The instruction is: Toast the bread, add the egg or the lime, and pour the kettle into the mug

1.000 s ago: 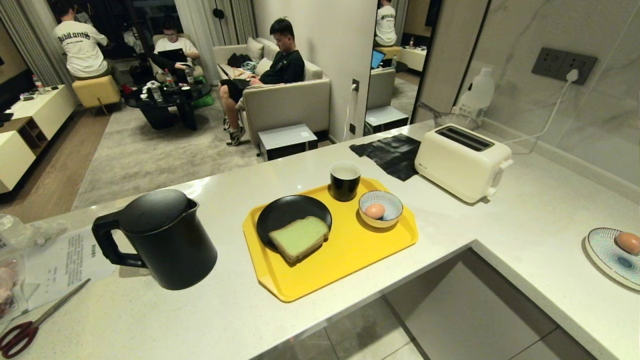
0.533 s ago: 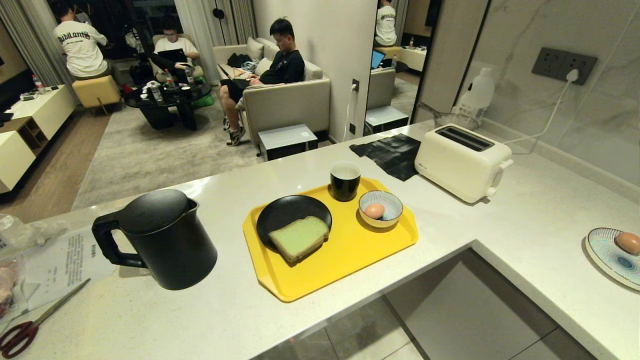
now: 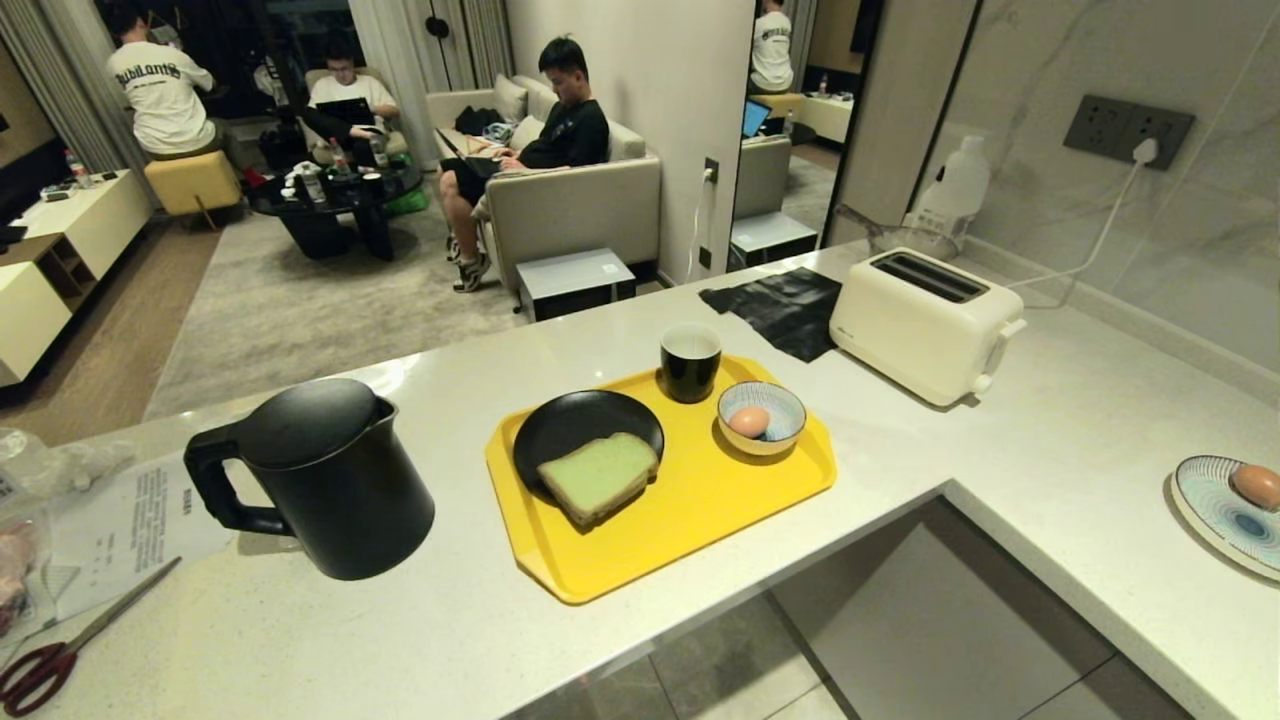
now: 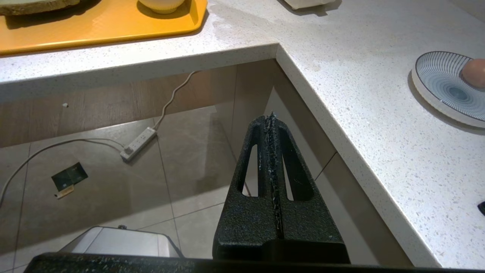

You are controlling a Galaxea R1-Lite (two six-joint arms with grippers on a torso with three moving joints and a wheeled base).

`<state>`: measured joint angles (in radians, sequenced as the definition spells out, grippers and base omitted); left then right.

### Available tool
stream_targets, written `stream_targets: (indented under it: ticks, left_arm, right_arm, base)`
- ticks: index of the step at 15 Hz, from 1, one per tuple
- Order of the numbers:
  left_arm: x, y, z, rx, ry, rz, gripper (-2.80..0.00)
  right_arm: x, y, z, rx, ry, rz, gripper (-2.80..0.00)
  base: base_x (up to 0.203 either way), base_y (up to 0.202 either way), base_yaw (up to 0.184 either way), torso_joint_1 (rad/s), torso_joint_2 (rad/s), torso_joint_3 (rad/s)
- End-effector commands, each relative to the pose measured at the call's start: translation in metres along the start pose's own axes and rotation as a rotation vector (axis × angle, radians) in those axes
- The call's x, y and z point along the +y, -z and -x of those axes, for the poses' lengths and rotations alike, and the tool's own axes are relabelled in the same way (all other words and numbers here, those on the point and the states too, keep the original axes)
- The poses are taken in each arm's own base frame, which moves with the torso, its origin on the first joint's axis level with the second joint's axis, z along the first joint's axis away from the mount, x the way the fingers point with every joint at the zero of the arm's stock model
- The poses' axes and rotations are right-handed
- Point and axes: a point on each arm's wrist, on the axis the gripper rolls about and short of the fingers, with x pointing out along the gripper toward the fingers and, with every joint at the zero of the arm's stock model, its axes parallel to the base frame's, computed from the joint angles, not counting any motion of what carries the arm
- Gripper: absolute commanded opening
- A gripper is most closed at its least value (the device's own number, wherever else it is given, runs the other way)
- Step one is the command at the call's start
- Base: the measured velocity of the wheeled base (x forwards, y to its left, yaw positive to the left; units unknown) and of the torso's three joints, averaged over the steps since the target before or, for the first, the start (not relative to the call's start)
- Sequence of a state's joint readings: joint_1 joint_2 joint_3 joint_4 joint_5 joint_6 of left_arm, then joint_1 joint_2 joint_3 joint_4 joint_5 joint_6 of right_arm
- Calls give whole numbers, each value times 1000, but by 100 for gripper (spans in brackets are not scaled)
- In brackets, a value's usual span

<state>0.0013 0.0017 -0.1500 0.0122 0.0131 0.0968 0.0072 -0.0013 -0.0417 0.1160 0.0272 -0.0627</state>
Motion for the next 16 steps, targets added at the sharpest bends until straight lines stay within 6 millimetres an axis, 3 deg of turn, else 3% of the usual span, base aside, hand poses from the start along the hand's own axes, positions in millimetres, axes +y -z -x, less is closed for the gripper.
stream_targets:
  ticks: [1,4,6,10,13,16]
  left_arm:
    - [5,-46,15,-75,-25,-1,-280]
    - [12,-93,21,-18,-124,9,-280]
    - [16,-104,19,8,-219,18,-280]
    - [20,-97,16,80,-449,5,-280]
    - [17,-67,-6,249,-401,-35,-280]
    - [16,-58,-28,360,-235,-47,-280]
  right_arm:
    - [0,0,0,2,-1,2,-280]
    - [0,0,0,2,-1,0,-280]
    - [0,0,0,4,-1,2,-280]
    - [0,0,0,2,-1,0,-280]
    - [0,0,0,3,-1,0,-280]
    - [0,0,0,2,-1,0,-280]
  base:
    - [0,0,0,0,0,0]
    - [0,0,0,0,0,0]
    - [0,0,0,0,0,0]
    - [0,0,0,0,0,0]
    - [0,0,0,0,0,0]
    - [0,0,0,0,0,0]
